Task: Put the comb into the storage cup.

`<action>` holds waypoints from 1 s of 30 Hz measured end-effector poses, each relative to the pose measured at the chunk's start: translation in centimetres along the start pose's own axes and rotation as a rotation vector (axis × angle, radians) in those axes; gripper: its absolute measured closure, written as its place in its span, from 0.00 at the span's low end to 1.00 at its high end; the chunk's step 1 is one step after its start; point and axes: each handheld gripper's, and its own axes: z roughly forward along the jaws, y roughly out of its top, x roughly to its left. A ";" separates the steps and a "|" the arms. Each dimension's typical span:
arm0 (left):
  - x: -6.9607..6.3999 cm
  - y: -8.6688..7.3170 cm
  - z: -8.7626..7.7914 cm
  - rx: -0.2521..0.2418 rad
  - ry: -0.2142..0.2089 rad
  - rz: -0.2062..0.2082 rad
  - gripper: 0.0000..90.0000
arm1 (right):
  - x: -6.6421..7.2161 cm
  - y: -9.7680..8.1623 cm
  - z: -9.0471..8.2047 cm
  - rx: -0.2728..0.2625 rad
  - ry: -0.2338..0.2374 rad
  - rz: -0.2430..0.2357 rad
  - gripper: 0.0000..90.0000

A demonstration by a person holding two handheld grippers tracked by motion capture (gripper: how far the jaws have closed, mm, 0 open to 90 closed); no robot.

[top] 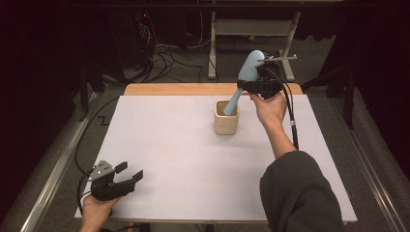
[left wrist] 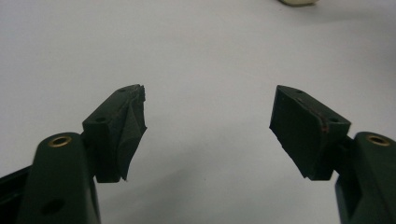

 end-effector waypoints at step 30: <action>-0.1 0.1 0.1 0.005 -0.004 0.008 0.30 | 0.5 -1.5 2.8 0.043 -0.044 -0.029 0.60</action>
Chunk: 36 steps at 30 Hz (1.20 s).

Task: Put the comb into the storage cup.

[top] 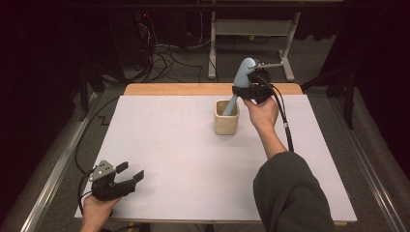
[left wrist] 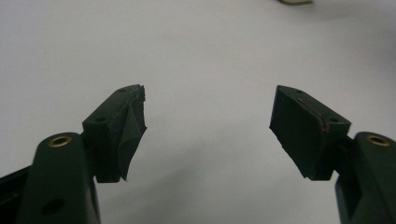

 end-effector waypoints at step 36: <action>-0.1 0.0 -0.1 -0.010 -0.003 0.003 0.30 | 1.1 -1.3 2.0 0.043 -0.003 -0.020 0.60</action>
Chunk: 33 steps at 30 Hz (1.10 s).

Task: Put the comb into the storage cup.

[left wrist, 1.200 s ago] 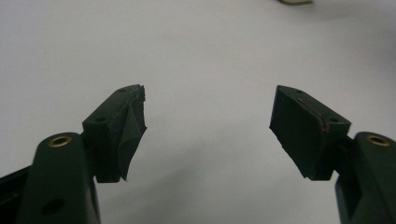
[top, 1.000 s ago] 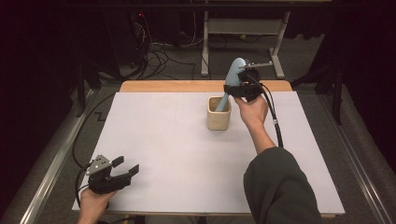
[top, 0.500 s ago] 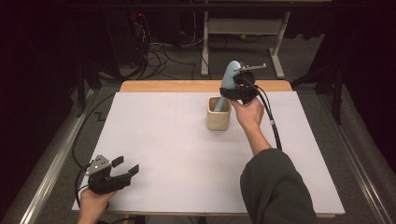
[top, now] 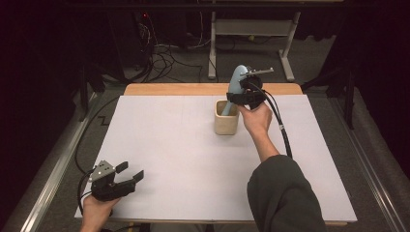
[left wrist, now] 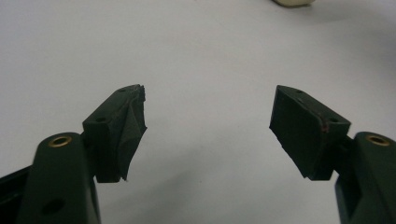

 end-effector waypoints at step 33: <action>0.0 0.0 0.0 0.000 -0.001 0.007 0.31 | -0.4 -1.6 1.5 0.043 -0.006 0.005 0.58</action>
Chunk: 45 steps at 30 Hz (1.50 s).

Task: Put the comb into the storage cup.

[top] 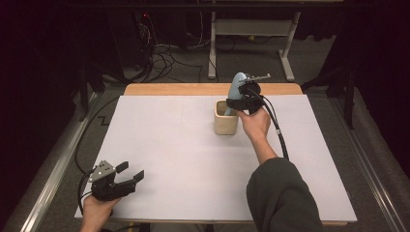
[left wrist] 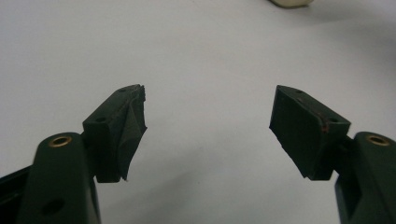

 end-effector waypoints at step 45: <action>-0.1 0.0 0.0 -0.004 -0.001 0.001 0.30 | -0.1 -0.5 0.2 -0.022 -0.011 -0.018 0.41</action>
